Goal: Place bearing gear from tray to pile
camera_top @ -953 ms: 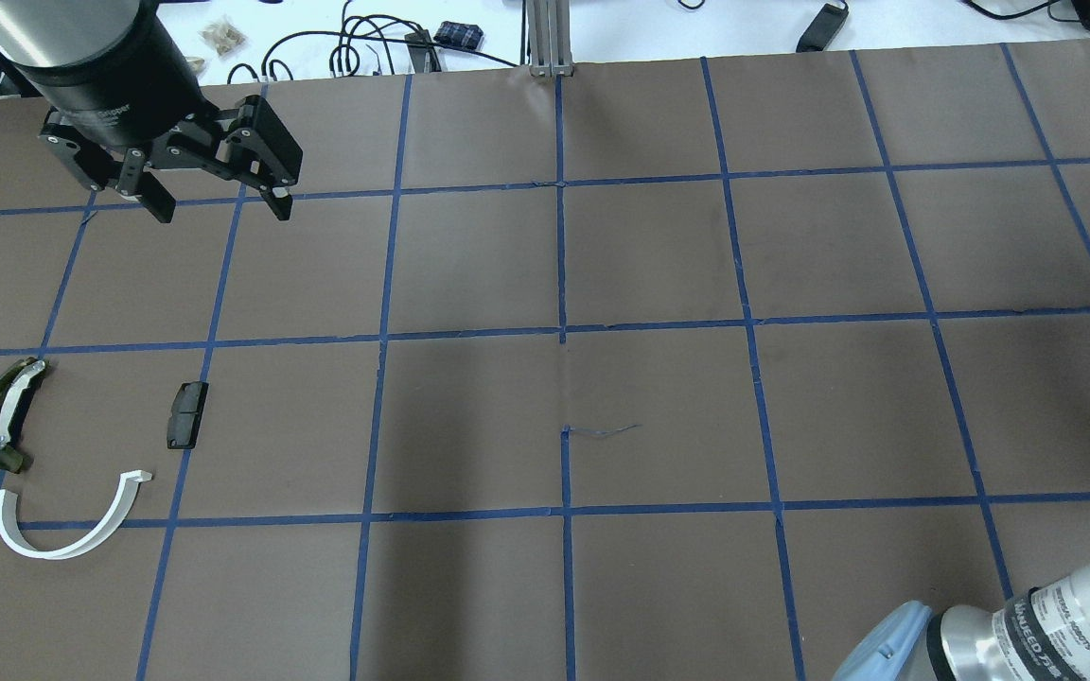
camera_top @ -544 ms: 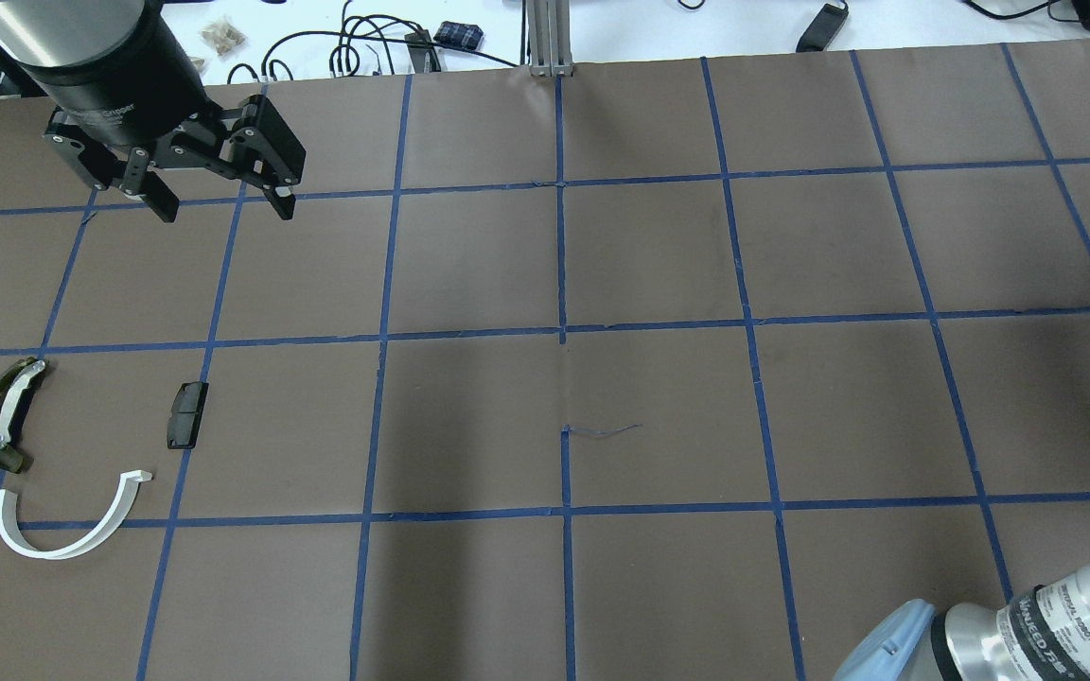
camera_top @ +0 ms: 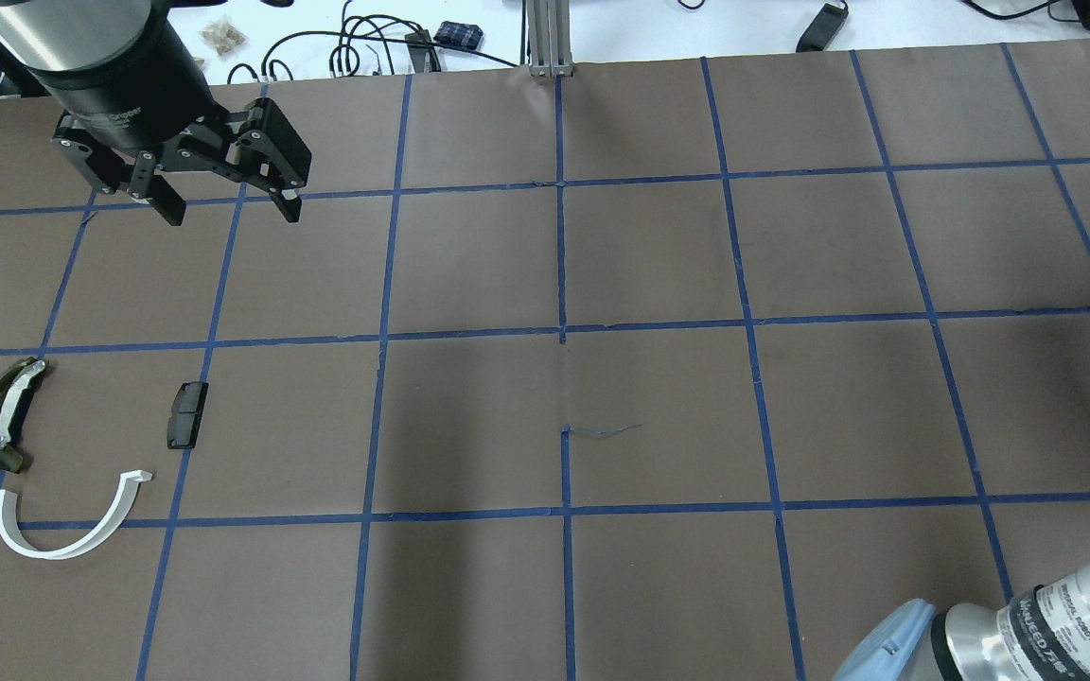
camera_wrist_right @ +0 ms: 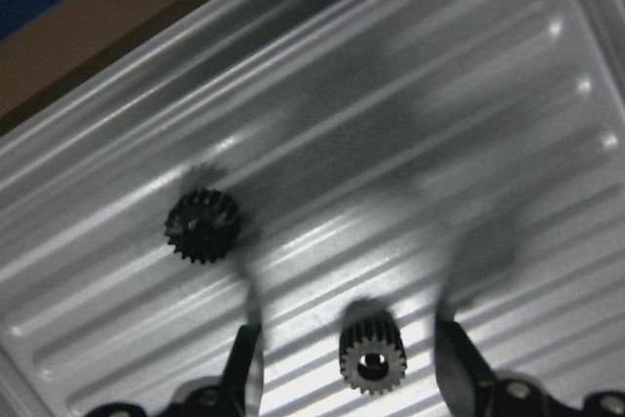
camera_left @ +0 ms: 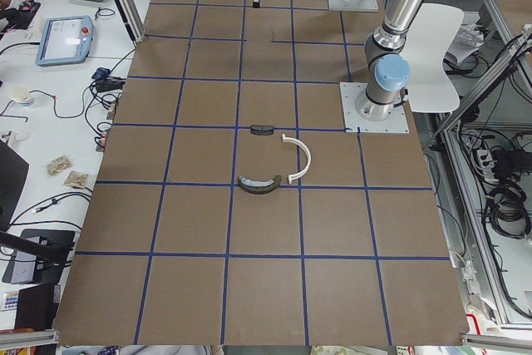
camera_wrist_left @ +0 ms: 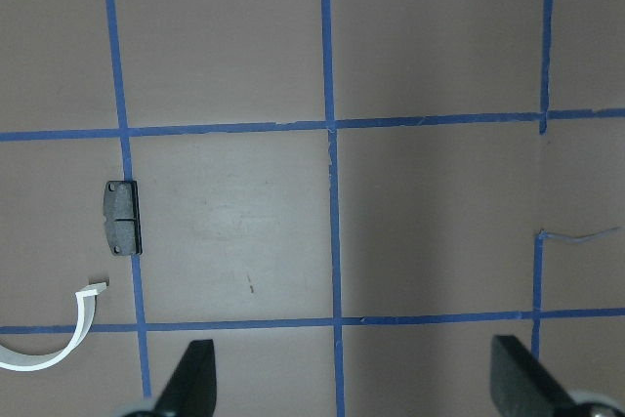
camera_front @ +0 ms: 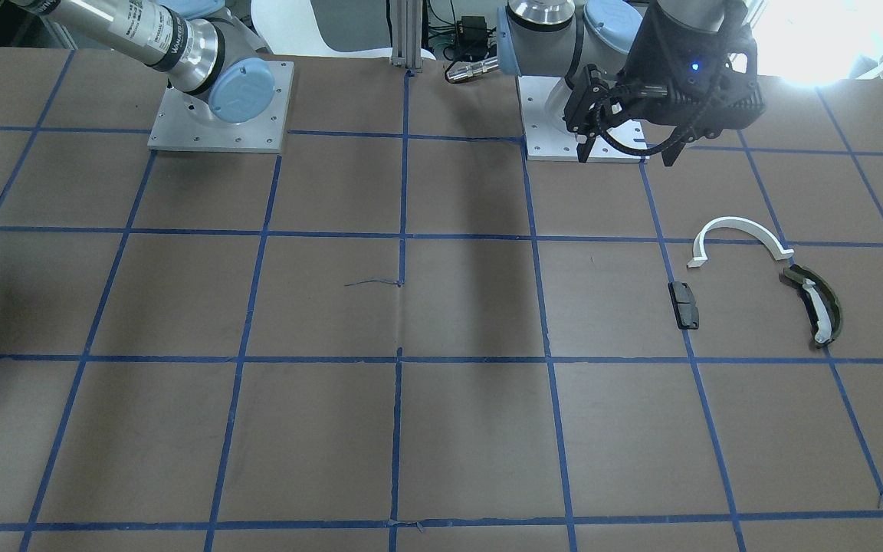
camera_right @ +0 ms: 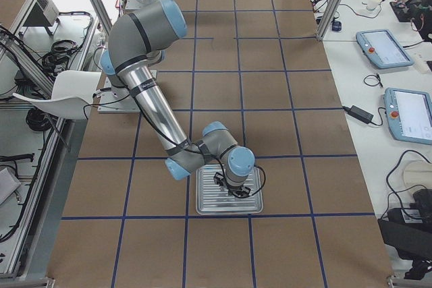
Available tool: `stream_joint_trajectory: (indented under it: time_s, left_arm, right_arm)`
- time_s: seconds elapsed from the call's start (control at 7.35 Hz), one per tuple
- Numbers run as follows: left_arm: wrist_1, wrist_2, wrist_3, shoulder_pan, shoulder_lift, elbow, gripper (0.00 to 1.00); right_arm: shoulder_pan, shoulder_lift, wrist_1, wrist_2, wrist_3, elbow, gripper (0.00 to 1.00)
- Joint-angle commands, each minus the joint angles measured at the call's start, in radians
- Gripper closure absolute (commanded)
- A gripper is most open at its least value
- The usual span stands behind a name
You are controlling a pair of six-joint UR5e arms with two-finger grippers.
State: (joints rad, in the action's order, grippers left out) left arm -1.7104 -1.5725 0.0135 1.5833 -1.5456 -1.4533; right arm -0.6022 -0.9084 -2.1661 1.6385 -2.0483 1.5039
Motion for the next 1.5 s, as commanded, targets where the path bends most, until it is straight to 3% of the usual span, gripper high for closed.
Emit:
stream_joint_trajectory:
  time_s: [0.0, 0.27, 0.54, 0.68, 0.82, 1.09, 1.36]
  left_arm:
    - [0.000, 0.002, 0.000, 0.001, -0.001, -0.002, 0.00]
    - [0.000, 0.002, 0.002, 0.001, 0.002, -0.001, 0.00]
    - [0.000, 0.002, 0.002, 0.001, 0.002, 0.002, 0.00]
    - [0.000, 0.002, 0.002, 0.001, 0.002, 0.002, 0.00]
    - [0.000, 0.002, 0.002, 0.001, 0.002, 0.002, 0.00]
    - [0.000, 0.002, 0.002, 0.001, 0.004, 0.004, 0.00]
    - [0.000, 0.002, 0.002, 0.001, 0.004, 0.004, 0.00]
  right_arm:
    - [0.001, -0.001, 0.000, 0.003, 0.000, -0.001, 0.74]
    - [0.001, -0.001, 0.000, 0.014, 0.005, -0.001, 1.00]
    - [-0.010, -0.027, 0.012, 0.029, 0.016, -0.020, 1.00]
    - [-0.020, -0.112, 0.061, 0.014, 0.107, -0.027, 1.00]
    - [-0.077, -0.200, 0.178, -0.035, 0.330, -0.024, 1.00]
    - [-0.254, -0.337, 0.445, -0.029, 0.651, -0.021, 1.00]
    - [-0.480, -0.459, 0.596, -0.029, 1.051, -0.016, 1.00]
